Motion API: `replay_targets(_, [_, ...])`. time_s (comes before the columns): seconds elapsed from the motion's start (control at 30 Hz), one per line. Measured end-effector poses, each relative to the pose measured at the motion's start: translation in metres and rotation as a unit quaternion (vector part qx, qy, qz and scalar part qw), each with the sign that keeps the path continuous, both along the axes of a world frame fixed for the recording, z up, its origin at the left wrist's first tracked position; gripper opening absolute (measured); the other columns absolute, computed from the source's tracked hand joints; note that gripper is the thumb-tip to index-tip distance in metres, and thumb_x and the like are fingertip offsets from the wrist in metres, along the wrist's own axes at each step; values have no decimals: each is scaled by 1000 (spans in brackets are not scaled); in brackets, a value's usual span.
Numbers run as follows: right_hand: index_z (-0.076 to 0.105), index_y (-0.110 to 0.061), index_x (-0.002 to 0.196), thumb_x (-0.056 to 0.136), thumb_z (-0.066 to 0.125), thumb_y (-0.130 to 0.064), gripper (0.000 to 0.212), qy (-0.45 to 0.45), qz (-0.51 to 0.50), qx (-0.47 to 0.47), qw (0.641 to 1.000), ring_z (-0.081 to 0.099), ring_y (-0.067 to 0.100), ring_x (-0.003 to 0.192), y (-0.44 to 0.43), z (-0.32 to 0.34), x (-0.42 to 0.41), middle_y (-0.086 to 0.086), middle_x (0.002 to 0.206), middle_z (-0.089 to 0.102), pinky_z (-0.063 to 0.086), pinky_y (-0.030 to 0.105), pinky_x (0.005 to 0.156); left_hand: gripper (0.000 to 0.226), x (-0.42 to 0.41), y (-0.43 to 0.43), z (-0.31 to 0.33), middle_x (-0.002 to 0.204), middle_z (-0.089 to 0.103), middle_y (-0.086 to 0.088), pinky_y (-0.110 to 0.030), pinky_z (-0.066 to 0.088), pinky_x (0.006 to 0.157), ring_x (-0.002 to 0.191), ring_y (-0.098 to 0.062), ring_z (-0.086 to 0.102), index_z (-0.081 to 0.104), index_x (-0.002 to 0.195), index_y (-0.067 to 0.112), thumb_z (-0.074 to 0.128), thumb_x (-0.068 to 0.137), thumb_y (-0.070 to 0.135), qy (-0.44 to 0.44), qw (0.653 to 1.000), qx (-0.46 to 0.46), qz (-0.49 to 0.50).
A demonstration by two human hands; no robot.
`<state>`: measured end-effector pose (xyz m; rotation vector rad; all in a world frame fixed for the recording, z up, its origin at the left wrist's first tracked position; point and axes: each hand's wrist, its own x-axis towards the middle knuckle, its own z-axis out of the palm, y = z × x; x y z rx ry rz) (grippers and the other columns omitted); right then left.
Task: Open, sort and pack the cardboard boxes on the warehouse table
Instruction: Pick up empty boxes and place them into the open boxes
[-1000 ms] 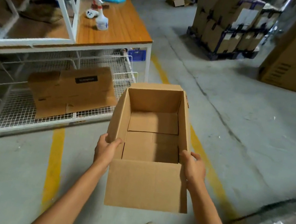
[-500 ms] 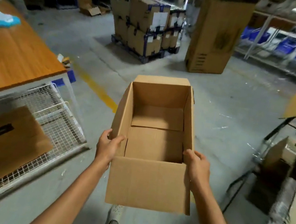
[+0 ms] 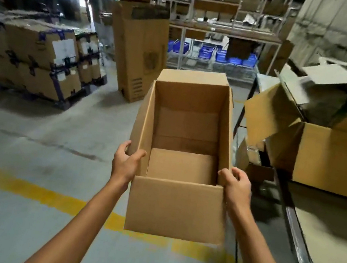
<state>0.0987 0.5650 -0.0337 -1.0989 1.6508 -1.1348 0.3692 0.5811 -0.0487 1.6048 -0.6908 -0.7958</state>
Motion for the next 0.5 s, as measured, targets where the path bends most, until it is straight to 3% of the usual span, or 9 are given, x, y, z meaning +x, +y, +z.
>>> replay_targets(0.27, [46,-23,142,87,70,-40,62,39,-84,-125,988,58,21,111,-107,66,-43,3,127,60,49,39,93,66,-44,-169,71,138,57,-8,-49,52,100,121,-28,57,47,145,16,74,86,27,-76,985,-137,-70])
replay_targets(0.37, [43,-26,143,86,70,-45,66,58,-101,-181,976,61,20,108,-145,103,-61,2,126,60,54,41,90,67,-63,-227,112,142,52,-7,-47,50,102,125,-26,52,43,147,18,73,88,29,-112,971,-195,-85])
replay_targets(0.5, [41,-25,144,80,68,-53,76,118,-149,-225,956,57,22,113,-195,156,-96,4,131,58,49,36,89,78,-92,-304,173,144,49,-8,-39,46,102,128,-20,47,41,147,17,73,79,38,-127,947,-264,-129])
